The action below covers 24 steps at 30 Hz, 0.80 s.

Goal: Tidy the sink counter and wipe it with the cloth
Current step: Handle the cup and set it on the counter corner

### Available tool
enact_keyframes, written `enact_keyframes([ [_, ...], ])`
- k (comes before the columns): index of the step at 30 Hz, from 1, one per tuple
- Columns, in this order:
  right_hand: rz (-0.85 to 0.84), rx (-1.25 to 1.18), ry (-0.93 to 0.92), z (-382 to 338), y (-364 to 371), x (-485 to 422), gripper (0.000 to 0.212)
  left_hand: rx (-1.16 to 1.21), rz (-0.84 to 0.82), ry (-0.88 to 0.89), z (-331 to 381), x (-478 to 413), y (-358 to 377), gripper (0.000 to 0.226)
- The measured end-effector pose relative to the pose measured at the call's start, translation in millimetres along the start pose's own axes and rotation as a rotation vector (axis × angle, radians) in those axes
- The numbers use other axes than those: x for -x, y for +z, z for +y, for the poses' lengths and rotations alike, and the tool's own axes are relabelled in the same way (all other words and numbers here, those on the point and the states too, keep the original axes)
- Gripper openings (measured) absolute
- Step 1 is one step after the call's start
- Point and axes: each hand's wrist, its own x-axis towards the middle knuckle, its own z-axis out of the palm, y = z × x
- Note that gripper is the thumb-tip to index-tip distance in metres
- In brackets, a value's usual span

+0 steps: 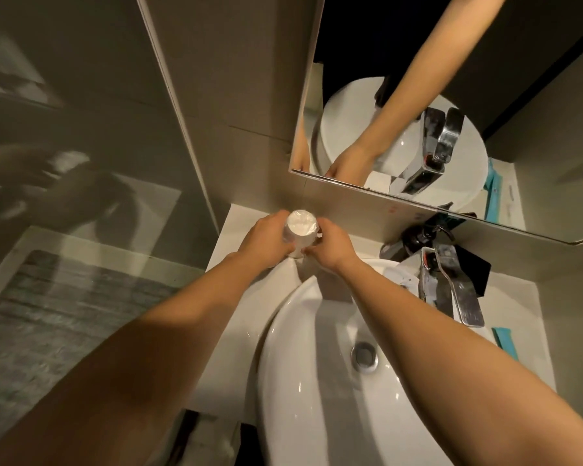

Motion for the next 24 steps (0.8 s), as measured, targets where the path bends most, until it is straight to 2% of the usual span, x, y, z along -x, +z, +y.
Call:
enact_keyframes([
  [4, 0.029, -0.007, -0.019, -4, 0, 2, 0.044, 0.03, 0.002, 0.001, -1, 5, 1, 0.054],
  [12, 0.075, -0.054, -0.127, -26, -2, 31, 0.054, -0.002, 0.1, 0.041, 2, 33, -23, 0.061],
  [17, 0.1, -0.095, -0.195, -34, -6, 76, 0.055, -0.017, 0.156, 0.079, 11, 77, -35, 0.06],
  [24, 0.099, -0.141, -0.197, -8, -16, 159, 0.057, -0.039, 0.133, 0.083, 44, 155, -18, 0.058],
])
